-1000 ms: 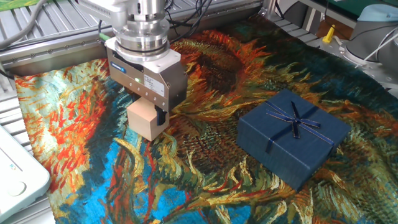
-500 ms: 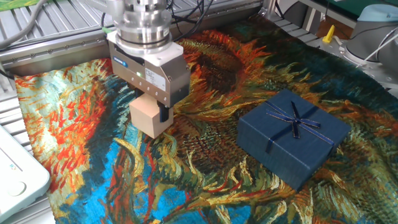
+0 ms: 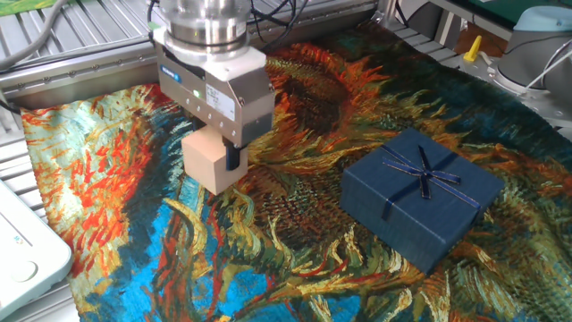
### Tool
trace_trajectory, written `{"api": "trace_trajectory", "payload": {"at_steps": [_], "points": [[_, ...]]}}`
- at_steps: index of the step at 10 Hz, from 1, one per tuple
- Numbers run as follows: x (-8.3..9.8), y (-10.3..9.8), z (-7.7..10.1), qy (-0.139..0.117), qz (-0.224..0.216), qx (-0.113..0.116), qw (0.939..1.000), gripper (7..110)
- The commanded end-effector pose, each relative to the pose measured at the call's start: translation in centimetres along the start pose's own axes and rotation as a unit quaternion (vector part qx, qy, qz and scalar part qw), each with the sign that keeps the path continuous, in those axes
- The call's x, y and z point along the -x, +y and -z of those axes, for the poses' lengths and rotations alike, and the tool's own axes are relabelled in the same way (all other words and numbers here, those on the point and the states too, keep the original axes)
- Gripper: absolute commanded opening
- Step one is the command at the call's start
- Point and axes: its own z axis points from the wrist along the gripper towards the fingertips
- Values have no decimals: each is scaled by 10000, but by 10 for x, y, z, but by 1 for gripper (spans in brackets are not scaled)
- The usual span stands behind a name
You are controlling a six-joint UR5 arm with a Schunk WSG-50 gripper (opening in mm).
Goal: Pick up one small block
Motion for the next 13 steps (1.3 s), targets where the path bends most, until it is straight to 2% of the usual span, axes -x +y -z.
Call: {"api": "trace_trajectory", "payload": {"at_steps": [1, 3, 7, 10, 12, 13], "points": [[1, 12, 33, -127, -217, -191, 9995, 7], [-13, 20, 45, -30, -246, -115, 9996, 7], [-40, 30, 58, 149, -337, -193, 9991, 7], [-51, 41, 62, 152, -442, -247, 9986, 7], [-53, 35, 63, 159, -420, -370, 9983, 7], [-55, 41, 64, 173, -541, -262, 9980, 7]]}}
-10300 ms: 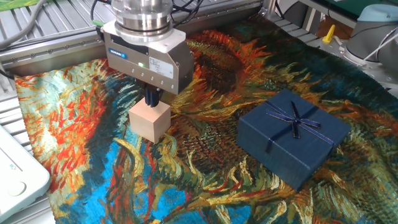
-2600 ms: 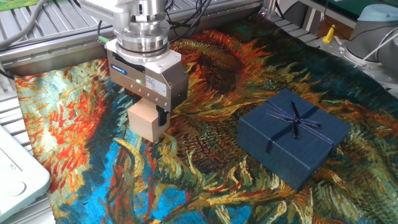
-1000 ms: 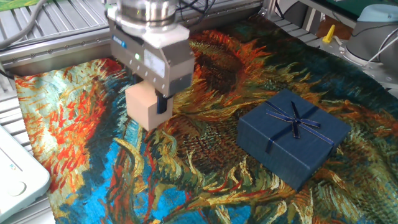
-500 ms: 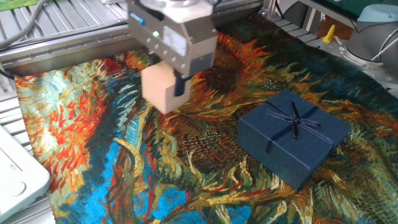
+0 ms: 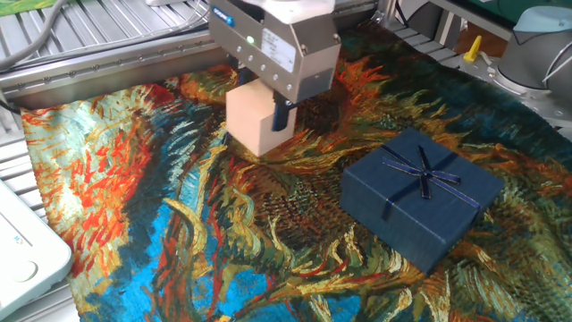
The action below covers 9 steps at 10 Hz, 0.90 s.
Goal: Pick up one small block
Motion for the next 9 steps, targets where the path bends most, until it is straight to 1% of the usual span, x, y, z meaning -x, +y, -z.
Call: {"api": "trace_trajectory", "payload": {"at_steps": [1, 2, 4, 7, 9], "points": [[-10, 16, 5, 91, -272, 275, 9992, 7], [-15, 17, 6, 183, -316, 310, 9989, 7], [-18, 24, 5, 239, -454, 539, 9972, 7], [-22, 10, 3, 245, -385, 502, 9977, 7], [-24, 8, 5, 209, -417, 477, 9978, 7]]}}
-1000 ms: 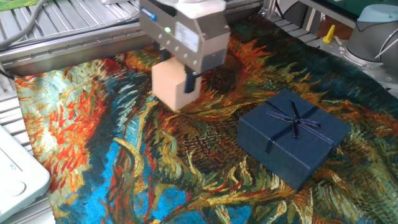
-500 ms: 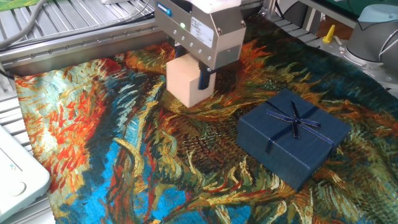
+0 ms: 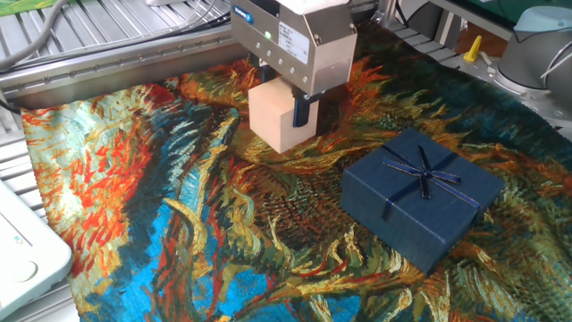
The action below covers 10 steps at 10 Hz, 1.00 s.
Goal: Pick up one small block
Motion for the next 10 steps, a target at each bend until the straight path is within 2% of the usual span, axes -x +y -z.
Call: {"api": "trace_trajectory", "payload": {"at_steps": [1, 6, 10], "points": [[-1, -1, 6, -144, -112, 82, 9998, 7], [-18, 11, 15, -156, -341, 193, 9991, 7], [-14, 28, 13, -170, -510, 189, 9984, 7]]}}
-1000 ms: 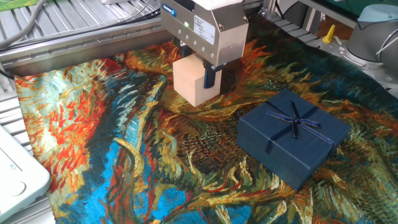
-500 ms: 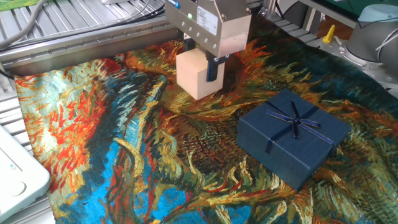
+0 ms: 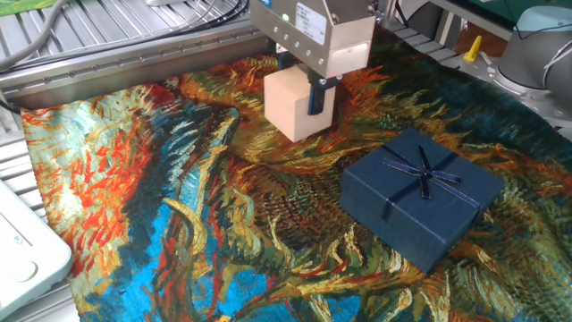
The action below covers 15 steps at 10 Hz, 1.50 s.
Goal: Pick up one small block
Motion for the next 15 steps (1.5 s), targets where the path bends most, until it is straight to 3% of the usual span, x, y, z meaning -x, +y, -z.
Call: {"api": "trace_trajectory", "payload": {"at_steps": [1, 4, 9, 15], "points": [[0, 12, -1, 3, -127, 27, 9999, 7], [4, 18, -7, 51, -119, -47, 9999, 7], [21, 56, -12, 35, -88, -53, 9999, 7], [39, 60, -20, -93, -18, -28, 10000, 7]]}}
